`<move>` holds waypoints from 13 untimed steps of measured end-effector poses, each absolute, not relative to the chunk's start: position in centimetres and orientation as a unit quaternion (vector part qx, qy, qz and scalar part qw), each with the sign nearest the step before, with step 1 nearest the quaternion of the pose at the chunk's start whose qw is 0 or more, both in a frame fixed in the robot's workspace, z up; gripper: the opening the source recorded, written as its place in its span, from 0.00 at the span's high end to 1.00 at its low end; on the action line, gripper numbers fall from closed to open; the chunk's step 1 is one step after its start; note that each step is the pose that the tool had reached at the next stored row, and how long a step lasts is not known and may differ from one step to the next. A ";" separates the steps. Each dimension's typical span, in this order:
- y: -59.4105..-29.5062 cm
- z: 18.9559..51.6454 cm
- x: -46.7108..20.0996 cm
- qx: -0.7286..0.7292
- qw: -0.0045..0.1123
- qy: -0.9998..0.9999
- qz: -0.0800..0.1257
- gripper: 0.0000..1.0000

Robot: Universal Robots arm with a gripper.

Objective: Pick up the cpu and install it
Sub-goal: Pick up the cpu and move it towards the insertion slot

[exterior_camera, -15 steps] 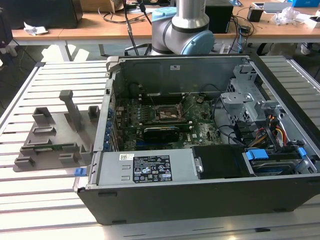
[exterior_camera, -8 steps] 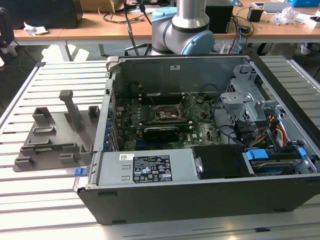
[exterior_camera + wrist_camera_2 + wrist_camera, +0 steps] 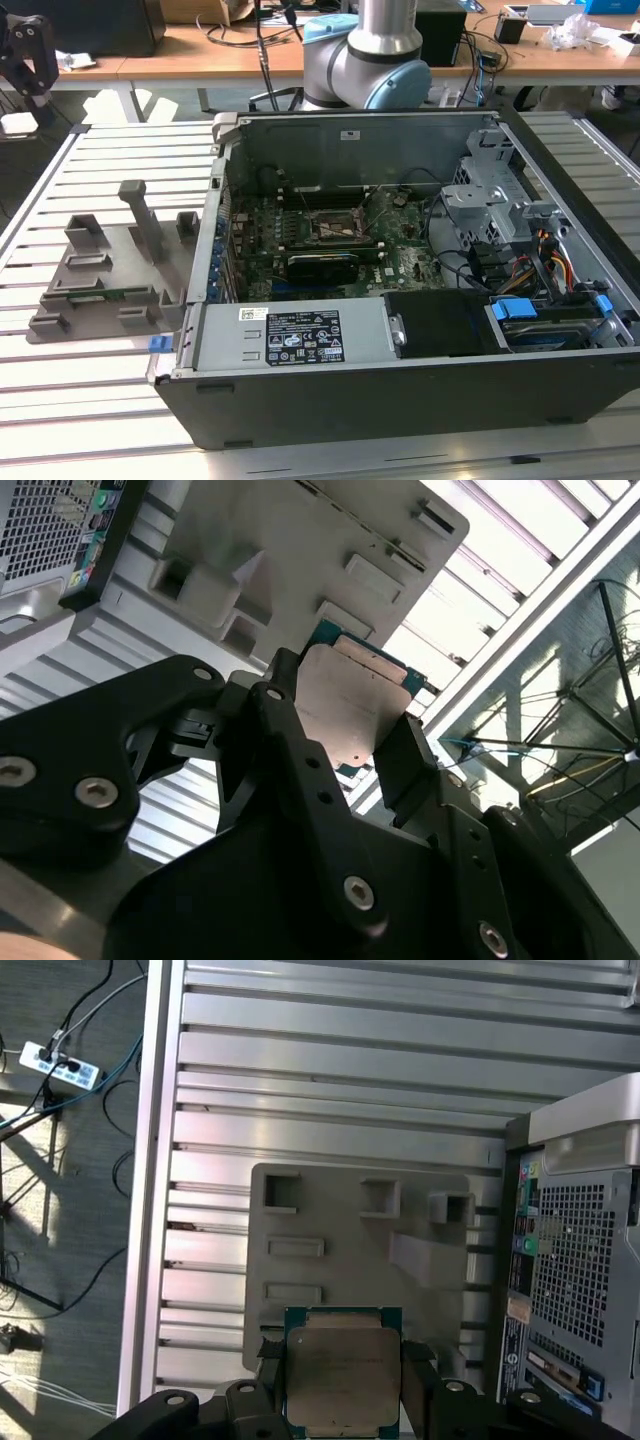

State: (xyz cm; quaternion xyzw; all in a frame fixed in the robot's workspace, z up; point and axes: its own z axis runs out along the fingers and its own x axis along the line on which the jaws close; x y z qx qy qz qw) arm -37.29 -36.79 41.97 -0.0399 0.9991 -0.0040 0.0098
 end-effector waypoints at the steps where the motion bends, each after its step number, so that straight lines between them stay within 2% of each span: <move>1: -36.8 42.0 -36.9 -0.040 0.010 0.999 -0.004 0.45; 13: -36.8 42.0 -33.0 -0.040 0.010 0.999 -0.004 0.45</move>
